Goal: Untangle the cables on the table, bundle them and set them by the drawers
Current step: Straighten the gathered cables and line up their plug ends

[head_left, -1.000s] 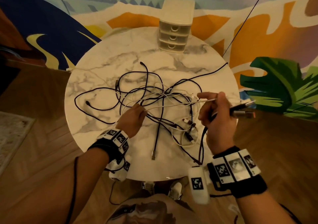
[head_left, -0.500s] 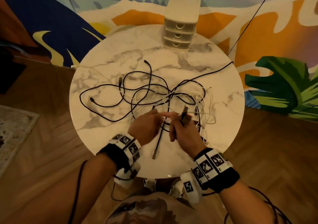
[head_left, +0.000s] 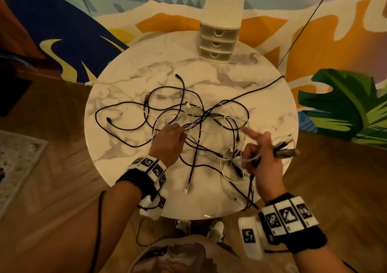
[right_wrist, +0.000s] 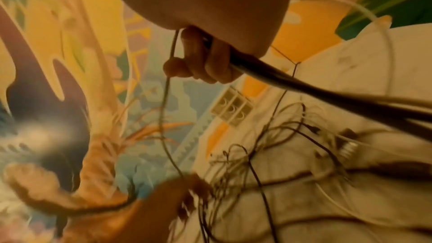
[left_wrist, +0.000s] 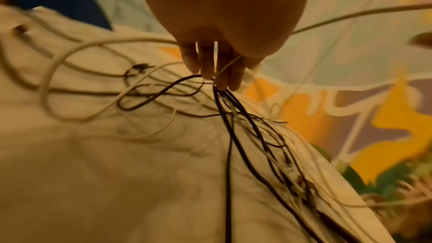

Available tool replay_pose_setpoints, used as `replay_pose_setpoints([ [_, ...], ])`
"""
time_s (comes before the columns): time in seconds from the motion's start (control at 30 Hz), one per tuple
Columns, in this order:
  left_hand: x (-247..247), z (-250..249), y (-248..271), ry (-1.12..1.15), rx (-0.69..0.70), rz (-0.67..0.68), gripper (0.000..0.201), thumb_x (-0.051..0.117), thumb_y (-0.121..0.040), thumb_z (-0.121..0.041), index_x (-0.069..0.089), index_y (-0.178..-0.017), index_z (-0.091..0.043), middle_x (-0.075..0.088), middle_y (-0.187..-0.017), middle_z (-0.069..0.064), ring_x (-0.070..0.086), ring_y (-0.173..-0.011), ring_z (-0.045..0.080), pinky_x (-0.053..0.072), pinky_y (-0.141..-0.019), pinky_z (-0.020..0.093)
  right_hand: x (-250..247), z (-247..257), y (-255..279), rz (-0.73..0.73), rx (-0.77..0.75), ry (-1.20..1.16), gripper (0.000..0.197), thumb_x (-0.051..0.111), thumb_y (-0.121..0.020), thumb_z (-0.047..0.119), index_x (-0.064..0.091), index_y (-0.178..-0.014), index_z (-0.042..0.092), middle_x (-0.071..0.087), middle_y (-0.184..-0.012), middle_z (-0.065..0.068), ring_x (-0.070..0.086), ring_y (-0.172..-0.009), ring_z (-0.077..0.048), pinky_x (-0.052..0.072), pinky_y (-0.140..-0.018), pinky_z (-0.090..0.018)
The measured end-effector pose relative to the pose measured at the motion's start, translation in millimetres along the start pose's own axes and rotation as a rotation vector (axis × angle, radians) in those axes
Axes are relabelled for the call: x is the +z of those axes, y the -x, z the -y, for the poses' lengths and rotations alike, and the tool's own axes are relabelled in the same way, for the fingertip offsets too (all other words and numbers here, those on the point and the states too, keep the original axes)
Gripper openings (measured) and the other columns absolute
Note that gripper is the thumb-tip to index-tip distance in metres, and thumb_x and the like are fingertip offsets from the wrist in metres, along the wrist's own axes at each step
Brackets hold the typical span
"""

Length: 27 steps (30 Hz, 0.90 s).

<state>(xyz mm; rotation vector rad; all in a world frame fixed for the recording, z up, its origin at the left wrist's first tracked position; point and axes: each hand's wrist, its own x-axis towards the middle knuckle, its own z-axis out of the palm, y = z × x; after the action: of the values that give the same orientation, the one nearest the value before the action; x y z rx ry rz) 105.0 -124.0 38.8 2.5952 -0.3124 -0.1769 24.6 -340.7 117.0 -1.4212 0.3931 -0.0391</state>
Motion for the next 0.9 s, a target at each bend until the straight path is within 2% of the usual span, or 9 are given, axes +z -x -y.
replay_pose_setpoints([
  [0.1,-10,-24,15,-0.051,0.182,-0.010,0.018,0.042,-0.097,-0.025,0.058,-0.095,-0.016,0.056,-0.097,0.001,0.055,-0.085,0.021,0.044,-0.066,0.031,14,-19,11,0.124,0.035,0.067,0.049,0.026,-0.098,0.044,0.066,-0.111,0.018,0.044,-0.048,-0.006,0.037,-0.044,-0.014,0.028,-0.047,-0.025],
  [0.17,-7,-33,24,-0.092,0.213,0.083,0.021,0.038,-0.098,-0.029,0.054,-0.096,-0.015,0.053,-0.098,0.002,0.056,-0.079,0.023,0.047,-0.061,0.036,28,-24,11,0.189,0.046,0.071,0.049,0.029,-0.096,0.042,0.068,-0.107,0.015,0.043,-0.050,-0.011,0.039,-0.042,-0.012,0.032,-0.046,-0.018],
  [0.23,1,-28,26,-0.128,0.167,0.133,0.020,0.037,-0.098,-0.030,0.052,-0.098,-0.016,0.051,-0.099,0.002,0.057,-0.078,0.024,0.048,-0.061,0.037,37,-26,7,0.209,0.065,0.129,0.048,0.033,-0.097,0.040,0.071,-0.082,0.015,0.043,-0.048,-0.011,0.039,-0.042,-0.012,0.033,-0.046,-0.018],
  [0.3,8,-16,24,-0.125,0.097,0.170,0.021,0.037,-0.098,-0.028,0.053,-0.099,-0.015,0.052,-0.100,0.002,0.058,-0.081,0.025,0.047,-0.064,0.037,36,-23,3,0.163,0.064,0.157,0.054,0.036,-0.099,0.035,0.058,-0.053,0.018,0.041,-0.042,-0.004,0.035,-0.040,-0.013,0.029,-0.046,-0.023],
  [0.33,10,-10,23,-0.105,0.066,0.193,0.021,0.038,-0.098,-0.026,0.055,-0.101,-0.014,0.052,-0.101,0.003,0.059,-0.084,0.026,0.047,-0.067,0.037,33,-19,0,0.109,0.063,0.117,0.056,0.036,-0.100,0.034,0.049,-0.047,0.020,0.038,-0.040,0.000,0.032,-0.039,-0.014,0.027,-0.046,-0.027],
  [0.47,12,27,20,0.043,0.048,0.254,0.020,0.049,-0.095,-0.021,0.066,-0.093,-0.011,0.056,-0.097,0.005,0.057,-0.086,0.022,0.046,-0.080,0.038,13,9,-20,-0.098,0.010,-0.208,0.053,0.034,-0.102,0.031,0.035,-0.050,0.021,0.030,-0.037,0.006,0.025,-0.036,-0.012,0.020,-0.042,-0.027],
  [0.63,16,42,10,0.074,0.034,0.113,0.019,0.054,-0.093,-0.022,0.068,-0.097,-0.010,0.057,-0.099,0.005,0.056,-0.092,0.024,0.046,-0.084,0.037,0,52,-35,-0.235,-0.157,-0.473,0.047,0.038,-0.100,0.035,0.032,-0.057,0.017,0.026,-0.042,0.004,0.022,-0.037,-0.013,0.024,-0.042,-0.022],
  [0.77,11,22,3,0.158,0.002,0.028,0.026,0.045,-0.098,-0.024,0.064,-0.107,-0.008,0.059,-0.105,0.007,0.057,-0.093,0.021,0.045,-0.083,0.034,-3,63,-43,-0.303,-0.210,-0.492,0.048,0.037,-0.101,0.034,0.036,-0.056,0.016,0.030,-0.041,0.004,0.025,-0.037,-0.012,0.023,-0.041,-0.022],
  [0.9,-1,19,4,0.210,-0.062,-0.156,0.026,0.041,-0.099,-0.018,0.063,-0.100,-0.004,0.060,-0.099,0.013,0.057,-0.089,0.026,0.036,-0.075,0.024,-10,40,-49,-0.439,-0.104,-0.337,0.048,0.038,-0.099,0.039,0.038,-0.056,0.018,0.034,-0.041,0.004,0.031,-0.036,-0.012,0.017,-0.040,-0.020],
])
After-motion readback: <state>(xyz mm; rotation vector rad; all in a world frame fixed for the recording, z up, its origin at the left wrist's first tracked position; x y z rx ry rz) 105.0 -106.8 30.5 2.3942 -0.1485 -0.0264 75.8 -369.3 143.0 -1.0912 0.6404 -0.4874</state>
